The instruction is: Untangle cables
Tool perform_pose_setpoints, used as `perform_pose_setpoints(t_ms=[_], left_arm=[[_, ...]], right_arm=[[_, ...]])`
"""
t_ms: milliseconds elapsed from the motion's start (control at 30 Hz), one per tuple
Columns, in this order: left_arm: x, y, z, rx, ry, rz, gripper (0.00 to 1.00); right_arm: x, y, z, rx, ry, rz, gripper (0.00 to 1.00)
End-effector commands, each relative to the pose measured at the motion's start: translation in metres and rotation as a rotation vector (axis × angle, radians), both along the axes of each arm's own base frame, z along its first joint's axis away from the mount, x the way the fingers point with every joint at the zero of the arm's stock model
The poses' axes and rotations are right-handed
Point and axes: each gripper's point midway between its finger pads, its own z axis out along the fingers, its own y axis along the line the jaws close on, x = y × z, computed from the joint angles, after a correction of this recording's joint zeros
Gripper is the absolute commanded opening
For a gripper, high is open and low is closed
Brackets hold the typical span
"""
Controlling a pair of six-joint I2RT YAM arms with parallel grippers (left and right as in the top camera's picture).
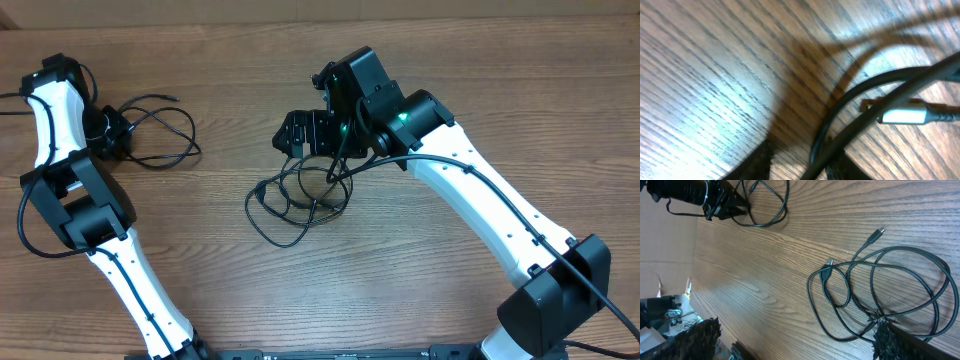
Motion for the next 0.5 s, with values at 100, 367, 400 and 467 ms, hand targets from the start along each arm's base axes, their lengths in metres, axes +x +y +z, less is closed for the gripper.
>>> perform_pose_setpoints(t_ms=[100,367,400,467], left_arm=[[-0.013,-0.004,-0.038,-0.03,0.085,-0.005,0.04],[-0.01,-0.004,-0.017,-0.028,0.065,-0.003,0.04],[-0.006,-0.004,-0.008,-0.031,0.042,-0.003,0.04],[0.005,-0.009,0.012,-0.056,-0.025,-0.003,0.04]], right_arm=[[0.004,0.004,0.012,0.013,-0.034,-0.001,1.0],[0.014,-0.013,0.011,0.006,-0.018,-0.042,1.0],[0.016,-0.02,0.012,0.008,-0.013,-0.056,1.0],[0.021,-0.031,0.016,0.024,-0.001,-0.077,1.0]])
